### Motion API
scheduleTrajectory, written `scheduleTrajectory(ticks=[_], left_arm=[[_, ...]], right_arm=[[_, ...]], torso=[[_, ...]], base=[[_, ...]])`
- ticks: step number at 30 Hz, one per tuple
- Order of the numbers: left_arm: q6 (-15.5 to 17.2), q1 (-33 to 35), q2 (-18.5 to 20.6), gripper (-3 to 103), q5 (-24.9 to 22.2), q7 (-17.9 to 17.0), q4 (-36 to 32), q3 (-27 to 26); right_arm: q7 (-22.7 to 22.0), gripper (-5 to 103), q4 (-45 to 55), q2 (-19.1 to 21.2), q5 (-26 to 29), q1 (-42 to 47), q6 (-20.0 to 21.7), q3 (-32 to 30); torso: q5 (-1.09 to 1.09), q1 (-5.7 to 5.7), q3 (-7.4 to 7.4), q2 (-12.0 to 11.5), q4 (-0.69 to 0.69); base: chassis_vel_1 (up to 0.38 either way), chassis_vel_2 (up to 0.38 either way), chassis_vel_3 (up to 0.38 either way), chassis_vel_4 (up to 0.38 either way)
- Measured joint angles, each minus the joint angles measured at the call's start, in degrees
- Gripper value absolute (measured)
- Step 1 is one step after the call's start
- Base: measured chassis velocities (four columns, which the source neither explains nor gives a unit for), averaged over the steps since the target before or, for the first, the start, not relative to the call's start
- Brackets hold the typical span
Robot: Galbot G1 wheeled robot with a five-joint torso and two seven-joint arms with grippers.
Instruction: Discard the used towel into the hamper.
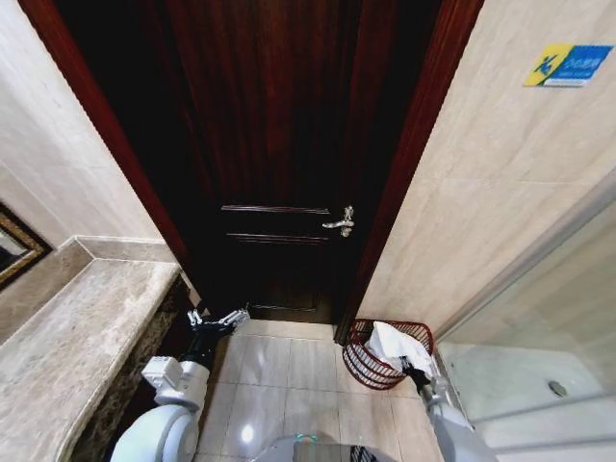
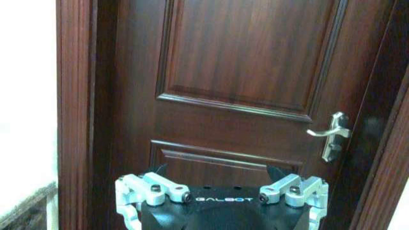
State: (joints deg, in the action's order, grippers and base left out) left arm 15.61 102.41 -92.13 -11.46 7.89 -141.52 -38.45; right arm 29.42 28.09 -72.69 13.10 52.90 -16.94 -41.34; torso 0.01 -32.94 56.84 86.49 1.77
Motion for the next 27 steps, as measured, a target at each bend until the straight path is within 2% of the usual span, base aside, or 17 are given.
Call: scheduleTrajectory(ticks=[6,14,19,22,23,25,26,27], left_arm=[[0.0,0.0,0.0,100,0.0,0.0,0.0,0.0],[0.0,0.0,0.0,100,0.0,0.0,0.0,0.0],[0.0,0.0,0.0,100,0.0,0.0,0.0,0.0],[0.0,0.0,0.0,100,0.0,0.0,0.0,0.0],[0.0,0.0,0.0,100,0.0,0.0,0.0,0.0],[0.0,0.0,0.0,100,0.0,0.0,0.0,0.0],[0.0,0.0,0.0,100,0.0,0.0,0.0,0.0],[0.0,0.0,0.0,100,0.0,0.0,0.0,0.0]], right_arm=[[1.4,8,-0.6,-0.4,-1.0,-1.3,2.8,0.2],[5.5,8,-3.9,0.4,-5.9,-6.4,8.0,1.4],[5.5,8,-7.4,0.5,-9.8,-9.6,8.7,1.4],[4.3,8,-9.1,0.9,-11.0,-10.5,8.6,1.6],[3.4,5,-9.4,1.1,-11.7,-10.5,8.7,1.7],[2.1,13,-9.6,1.1,-11.8,-10.5,8.7,1.5],[1.1,13,-9.6,1.0,-11.8,-10.4,8.6,1.4],[-0.9,24,-9.8,0.8,-11.9,-10.4,8.4,1.4]], torso=[[0.02,-0.01,0.01,0.0,0.0],[-0.02,0.0,0.0,0.0,-0.01],[0.0,0.0,0.01,0.0,0.0],[-0.01,0.0,0.01,0.0,0.01],[-0.02,0.0,0.01,0.0,0.0],[0.0,0.0,0.01,0.0,-0.01],[-0.01,0.0,0.01,0.0,-0.02],[-0.02,0.0,0.0,0.0,-0.02]], base=[[0.0,0.0,0.0,0.0],[0.0,0.0,0.0,0.0],[0.0,0.0,0.0,0.0],[0.0,0.0,0.0,0.0],[0.0,0.0,0.0,0.0],[0.0,0.0,0.0,0.0],[0.0,0.0,0.0,0.0],[0.0,0.0,0.0,0.0]])
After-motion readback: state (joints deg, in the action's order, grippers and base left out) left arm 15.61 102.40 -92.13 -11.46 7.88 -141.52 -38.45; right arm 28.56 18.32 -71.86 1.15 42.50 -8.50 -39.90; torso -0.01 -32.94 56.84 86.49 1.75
